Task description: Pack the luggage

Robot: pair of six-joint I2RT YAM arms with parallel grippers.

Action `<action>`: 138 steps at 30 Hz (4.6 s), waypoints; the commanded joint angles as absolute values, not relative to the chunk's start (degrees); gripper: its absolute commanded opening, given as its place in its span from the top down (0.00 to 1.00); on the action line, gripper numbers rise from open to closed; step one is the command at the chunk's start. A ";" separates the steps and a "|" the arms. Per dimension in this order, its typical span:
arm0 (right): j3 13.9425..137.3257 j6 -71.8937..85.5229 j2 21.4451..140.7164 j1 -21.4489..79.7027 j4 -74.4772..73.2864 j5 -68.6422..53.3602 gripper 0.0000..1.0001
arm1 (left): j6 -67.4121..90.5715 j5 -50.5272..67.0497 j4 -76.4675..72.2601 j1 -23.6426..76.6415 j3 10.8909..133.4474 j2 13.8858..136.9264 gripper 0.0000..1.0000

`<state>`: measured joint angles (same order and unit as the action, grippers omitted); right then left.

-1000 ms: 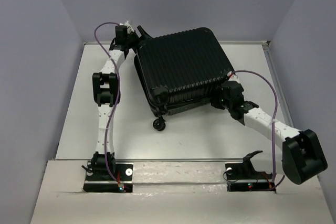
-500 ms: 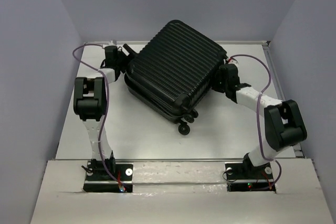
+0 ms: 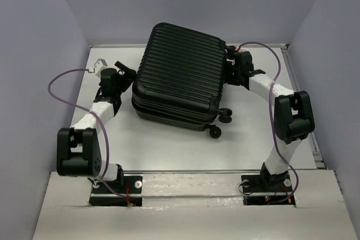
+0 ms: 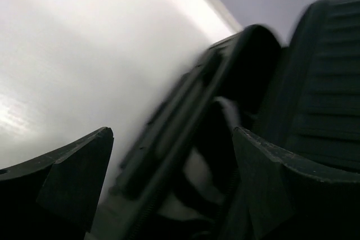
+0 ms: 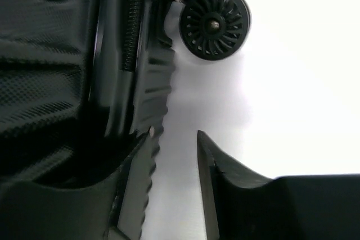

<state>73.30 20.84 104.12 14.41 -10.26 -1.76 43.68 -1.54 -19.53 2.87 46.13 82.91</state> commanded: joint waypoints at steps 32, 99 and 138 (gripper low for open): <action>74.01 20.47 89.30 17.67 -12.74 -12.93 0.36 | 28.20 -16.79 -0.35 44.17 58.19 57.28 0.01; 22.24 28.48 53.70 14.06 18.61 -26.96 0.91 | 44.30 -42.80 -30.41 69.79 54.67 86.22 0.57; 24.96 43.06 99.31 14.06 88.93 -58.18 0.49 | 44.47 -40.34 -30.23 67.68 49.75 82.44 0.83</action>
<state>22.15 38.15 96.40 13.50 70.85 -53.15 46.63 -33.47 -28.14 69.25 50.22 84.84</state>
